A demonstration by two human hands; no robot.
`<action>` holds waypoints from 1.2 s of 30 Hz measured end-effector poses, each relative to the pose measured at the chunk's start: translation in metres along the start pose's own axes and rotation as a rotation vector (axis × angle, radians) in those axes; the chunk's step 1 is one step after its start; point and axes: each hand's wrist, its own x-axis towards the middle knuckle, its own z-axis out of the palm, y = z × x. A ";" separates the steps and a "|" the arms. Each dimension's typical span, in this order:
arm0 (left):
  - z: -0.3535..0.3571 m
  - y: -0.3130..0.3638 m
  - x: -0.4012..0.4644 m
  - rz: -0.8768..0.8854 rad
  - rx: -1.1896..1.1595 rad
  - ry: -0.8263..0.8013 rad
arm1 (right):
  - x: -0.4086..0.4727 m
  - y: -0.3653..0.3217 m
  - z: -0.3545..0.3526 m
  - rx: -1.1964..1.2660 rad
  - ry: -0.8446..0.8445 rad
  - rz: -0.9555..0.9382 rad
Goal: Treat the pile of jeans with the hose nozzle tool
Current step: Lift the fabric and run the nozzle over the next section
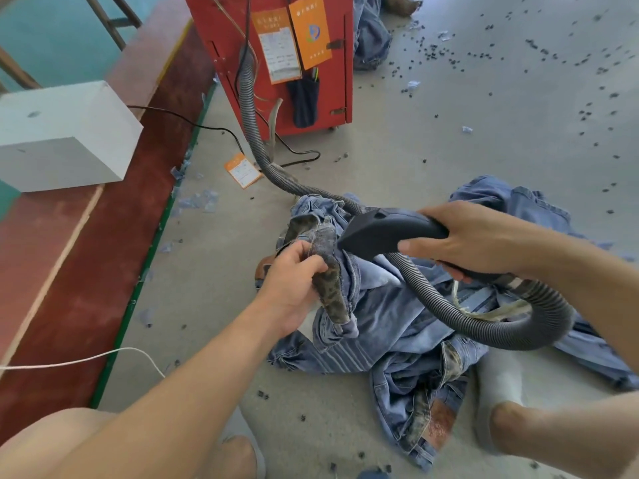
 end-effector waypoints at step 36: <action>-0.009 -0.001 -0.007 0.036 0.036 -0.232 | 0.011 -0.009 -0.016 0.073 0.061 0.106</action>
